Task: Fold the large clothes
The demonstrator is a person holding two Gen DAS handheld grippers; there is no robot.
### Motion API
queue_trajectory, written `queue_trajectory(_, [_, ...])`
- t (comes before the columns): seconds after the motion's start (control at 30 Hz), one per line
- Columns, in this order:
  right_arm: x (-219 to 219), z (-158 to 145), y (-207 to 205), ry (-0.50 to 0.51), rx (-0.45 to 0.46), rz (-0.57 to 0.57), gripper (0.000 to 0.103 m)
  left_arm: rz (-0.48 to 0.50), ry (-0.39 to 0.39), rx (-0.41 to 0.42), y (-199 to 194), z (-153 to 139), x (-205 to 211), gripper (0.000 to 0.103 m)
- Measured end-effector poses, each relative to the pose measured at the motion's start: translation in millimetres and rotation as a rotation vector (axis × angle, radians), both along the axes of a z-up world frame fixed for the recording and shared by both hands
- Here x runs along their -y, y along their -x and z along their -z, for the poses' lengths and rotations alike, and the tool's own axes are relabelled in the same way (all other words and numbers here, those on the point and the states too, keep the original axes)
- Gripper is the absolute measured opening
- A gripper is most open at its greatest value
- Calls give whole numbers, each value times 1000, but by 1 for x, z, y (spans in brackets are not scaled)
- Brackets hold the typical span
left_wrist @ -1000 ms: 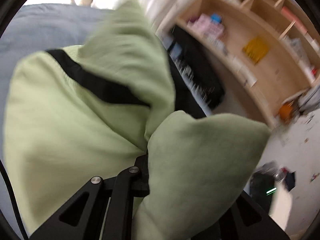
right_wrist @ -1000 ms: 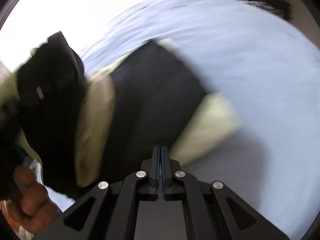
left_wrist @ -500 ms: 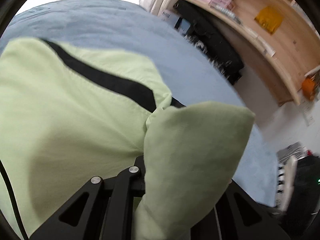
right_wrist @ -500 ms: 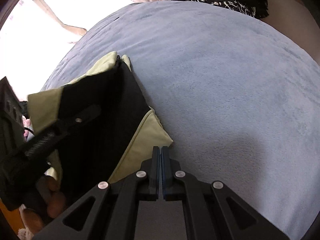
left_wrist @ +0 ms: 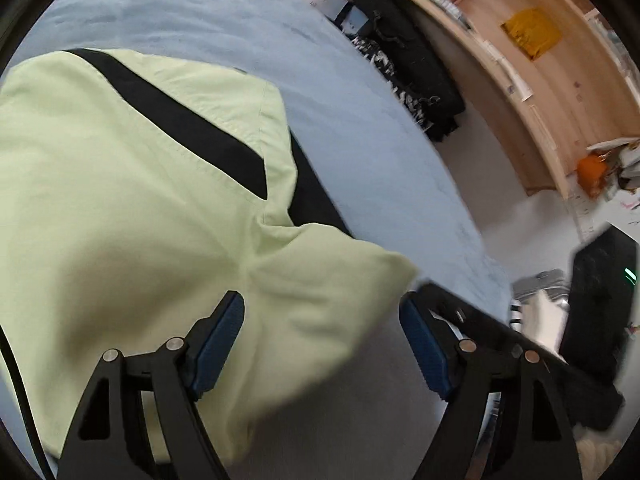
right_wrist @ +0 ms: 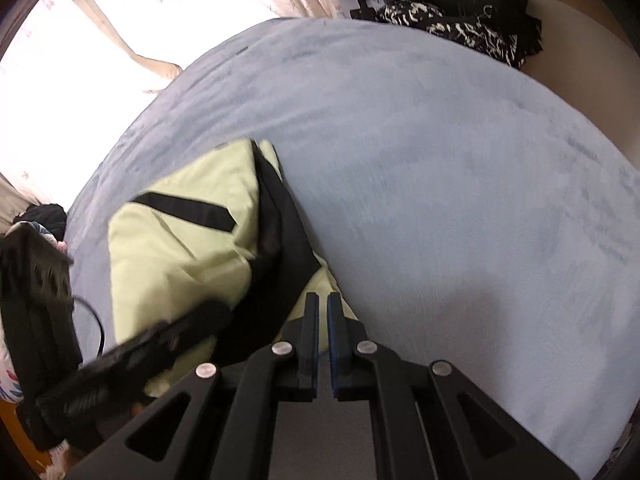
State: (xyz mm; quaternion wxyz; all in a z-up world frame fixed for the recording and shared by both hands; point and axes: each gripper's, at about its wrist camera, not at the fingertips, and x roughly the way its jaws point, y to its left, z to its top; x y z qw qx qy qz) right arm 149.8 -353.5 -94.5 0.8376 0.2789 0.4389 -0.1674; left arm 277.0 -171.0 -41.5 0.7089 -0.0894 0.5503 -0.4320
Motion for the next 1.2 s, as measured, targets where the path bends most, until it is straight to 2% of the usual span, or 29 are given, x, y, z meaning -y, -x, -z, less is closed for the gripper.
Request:
queue_trajectory(0.1, [4, -12, -2, -34, 24, -6, 9, -47, 23, 29, 1, -23, -28, 78])
queue_trajectory(0.17, [4, -21, -9, -62, 45, -23, 21, -105, 13, 50, -3, -34, -54, 78])
queue_trajectory(0.23, [1, -27, -13, -66, 53, -42, 45, -198, -31, 71, -11, -36, -92, 78])
queue_trajectory(0.3, [-5, -26, -25, -67, 40, -93, 48, -262, -96, 71, -22, -25, -117, 78])
queue_trajectory(0.4, [-17, -13, -44, -65, -17, -179, 48, -342, -180, 25, -37, 1, -147, 78])
queue_trajectory(0.5, [-28, 6, -62, -68, -82, -258, 48, -373, -203, -8, -42, 22, -172, 78])
queue_trajectory(0.6, [-33, 29, -78, -63, -167, -310, 47, -369, -211, -27, -46, 34, -175, 78])
queue_trajectory(0.63, [-36, 38, -84, -32, -220, -339, 35, -365, -202, -39, -48, 38, -176, 78])
queue_trajectory(0.7, [-41, 44, -87, -7, -253, -395, 11, -363, -192, -56, -49, 41, -173, 78])
queue_trajectory(0.73, [-41, 40, -86, 6, -241, -397, 7, -364, -190, -56, -50, 39, -171, 78])
queue_trajectory(0.8, [-38, 8, -73, 121, -121, -368, 5, -363, -194, -42, -49, 37, -165, 78])
queue_trajectory(0.87, [-30, -1, -66, 166, -98, -317, 4, -350, -181, -16, -47, 38, -158, 78])
queue_trajectory(0.93, [-20, 22, -65, 131, -167, -291, 4, -336, -193, -15, -45, 44, -148, 78])
queue_trajectory(0.97, [-19, 47, -66, 99, -234, -296, 4, -320, -205, -25, -44, 51, -143, 79])
queue_trajectory(1.03, [-23, 61, -66, 107, -269, -319, 5, -307, -223, -39, -42, 62, -139, 79])
queue_trajectory(1.1, [-22, 54, -67, 92, -259, -312, 6, -321, -222, -52, -43, 66, -140, 79])
queue_trajectory(1.17, [-12, 39, -65, 26, -215, -266, 9, -322, -225, -58, -44, 61, -145, 79])
queue_trajectory(1.2, [-8, 32, -65, 7, -197, -250, 14, -317, -229, -62, -44, 60, -146, 79])
